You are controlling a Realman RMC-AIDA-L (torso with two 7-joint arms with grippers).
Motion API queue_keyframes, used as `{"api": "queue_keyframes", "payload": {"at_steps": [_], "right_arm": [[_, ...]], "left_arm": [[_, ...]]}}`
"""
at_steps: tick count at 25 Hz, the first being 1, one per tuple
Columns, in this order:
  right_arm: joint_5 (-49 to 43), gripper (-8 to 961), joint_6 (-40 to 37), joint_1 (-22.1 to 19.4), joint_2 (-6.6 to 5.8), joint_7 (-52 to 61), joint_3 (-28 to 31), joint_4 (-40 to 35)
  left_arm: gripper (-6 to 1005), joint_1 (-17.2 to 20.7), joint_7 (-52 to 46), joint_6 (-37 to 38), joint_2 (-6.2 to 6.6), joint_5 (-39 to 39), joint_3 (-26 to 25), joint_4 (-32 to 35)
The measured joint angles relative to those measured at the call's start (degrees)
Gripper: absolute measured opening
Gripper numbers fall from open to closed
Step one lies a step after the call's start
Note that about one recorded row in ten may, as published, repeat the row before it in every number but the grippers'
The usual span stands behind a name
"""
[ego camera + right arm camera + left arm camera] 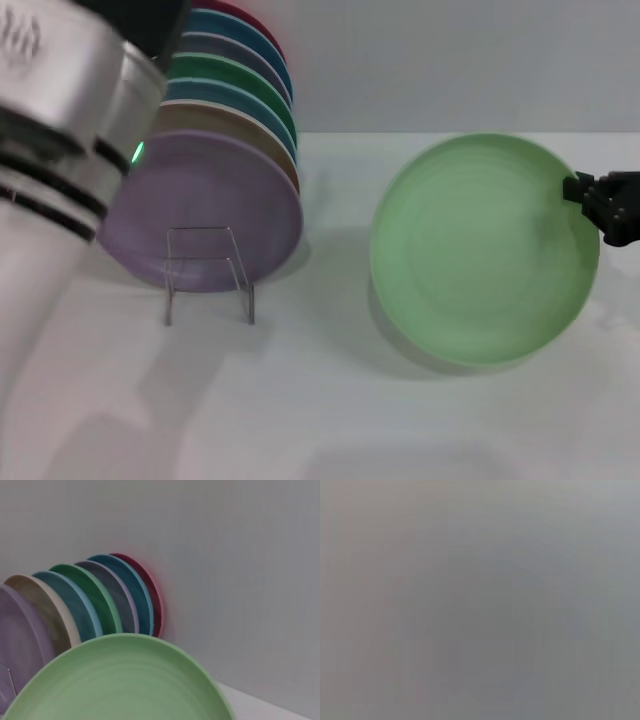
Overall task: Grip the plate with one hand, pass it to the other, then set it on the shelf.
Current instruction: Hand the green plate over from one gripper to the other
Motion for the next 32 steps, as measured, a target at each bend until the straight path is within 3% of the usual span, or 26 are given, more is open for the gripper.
{"api": "queue_keyframes", "payload": {"at_steps": [3, 7, 13, 18, 20, 21, 23, 24, 26, 27, 28, 29, 32], "right_arm": [[2.03, 18, 0.08, -0.17, -0.03, -1.55, 0.21, -0.7], [2.97, 18, 0.41, -0.22, -0.09, -2.4, 0.4, -1.25], [2.98, 18, 0.45, -0.37, -0.08, -2.75, 0.34, -1.62], [2.87, 19, 0.49, -0.37, -0.06, -2.77, 0.42, -1.93], [2.75, 19, 0.47, -0.36, -0.06, -2.78, 0.43, -1.96], [2.71, 19, 0.49, -0.36, -0.06, -2.78, 0.41, -1.99], [2.71, 19, 0.51, -0.35, -0.06, -2.78, 0.41, -2.01], [2.76, 18, 0.55, -0.34, -0.06, -2.78, 0.4, -2.0], [2.85, 19, 0.55, -0.33, -0.09, -2.78, 0.4, -1.81], [2.9, 20, 0.57, -0.32, -0.1, -2.79, 0.4, -1.67], [3.12, 20, 0.57, -0.33, -0.11, -2.81, 0.4, -1.56], [3.3, 21, 0.57, -0.33, -0.11, -2.83, 0.41, -1.51], [3.93, 23, 0.59, -0.08, -0.12, -2.99, 0.4, -1.5]], "left_arm": [[750, -2.22, -7.24, -10.29, 2.25, 0.52, -2.07, -1.69], [749, -2.29, -10.26, -10.0, 2.3, 1.39, -2.4, -1.82], [749, -0.61, -13.05, 6.67, -0.27, 13.58, 0.17, 4.18], [757, -1.16, -26.01, 29.94, -3.25, 26.65, -1.58, 17.94], [759, -1.99, -34.35, 34.22, -2.74, 27.87, -3.4, 20.07], [760, -2.78, -38.1, 34.59, -1.33, 27.88, -3.85, 19.89], [760, -5.22, -44.24, 31.66, 4.07, 27.85, -3.61, 16.88], [760, -7.18, -46.29, 27.79, 7.63, 27.94, -2.95, 14.15], [760, -10.48, -50.07, 17.51, 13.35, 28.0, -1.53, 9.1], [760, -11.94, -52.17, 10.96, 15.35, 28.01, -1.06, 7.1], [760, -13.02, -54.16, 5.17, 16.84, 27.98, -0.73, 5.47], [760, -13.42, -55.22, 2.22, 17.47, 27.95, -0.63, 4.73], [759, -14.06, -57.54, -4.51, 18.48, 27.95, -0.29, 3.52]]}}
